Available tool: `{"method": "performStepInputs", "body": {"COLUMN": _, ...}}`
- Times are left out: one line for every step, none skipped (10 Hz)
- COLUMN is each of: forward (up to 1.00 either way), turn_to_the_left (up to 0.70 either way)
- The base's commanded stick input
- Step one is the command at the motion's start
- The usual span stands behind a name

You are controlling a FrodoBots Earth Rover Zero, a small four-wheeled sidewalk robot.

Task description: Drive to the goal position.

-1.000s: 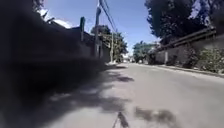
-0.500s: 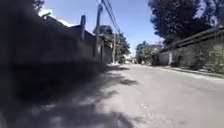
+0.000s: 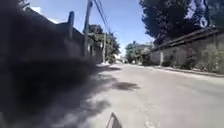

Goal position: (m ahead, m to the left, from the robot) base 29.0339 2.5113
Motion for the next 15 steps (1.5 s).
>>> {"method": "performStepInputs", "body": {"forward": 1.00, "turn_to_the_left": 0.00}}
{"method": "performStepInputs", "body": {"forward": 1.00, "turn_to_the_left": 0.00}}
{"method": "performStepInputs", "body": {"forward": 1.00, "turn_to_the_left": 0.00}}
{"method": "performStepInputs", "body": {"forward": 1.00, "turn_to_the_left": 0.00}}
{"method": "performStepInputs", "body": {"forward": 1.00, "turn_to_the_left": 0.00}}
{"method": "performStepInputs", "body": {"forward": 1.00, "turn_to_the_left": 0.00}}
{"method": "performStepInputs", "body": {"forward": 1.00, "turn_to_the_left": -0.20}}
{"method": "performStepInputs", "body": {"forward": 1.00, "turn_to_the_left": -0.33}}
{"method": "performStepInputs", "body": {"forward": 1.00, "turn_to_the_left": -0.40}}
{"method": "performStepInputs", "body": {"forward": 1.00, "turn_to_the_left": -0.40}}
{"method": "performStepInputs", "body": {"forward": 1.00, "turn_to_the_left": -0.40}}
{"method": "performStepInputs", "body": {"forward": 1.00, "turn_to_the_left": -0.39}}
{"method": "performStepInputs", "body": {"forward": 1.00, "turn_to_the_left": -0.22}}
{"method": "performStepInputs", "body": {"forward": 1.00, "turn_to_the_left": 0.00}}
{"method": "performStepInputs", "body": {"forward": 1.00, "turn_to_the_left": 0.00}}
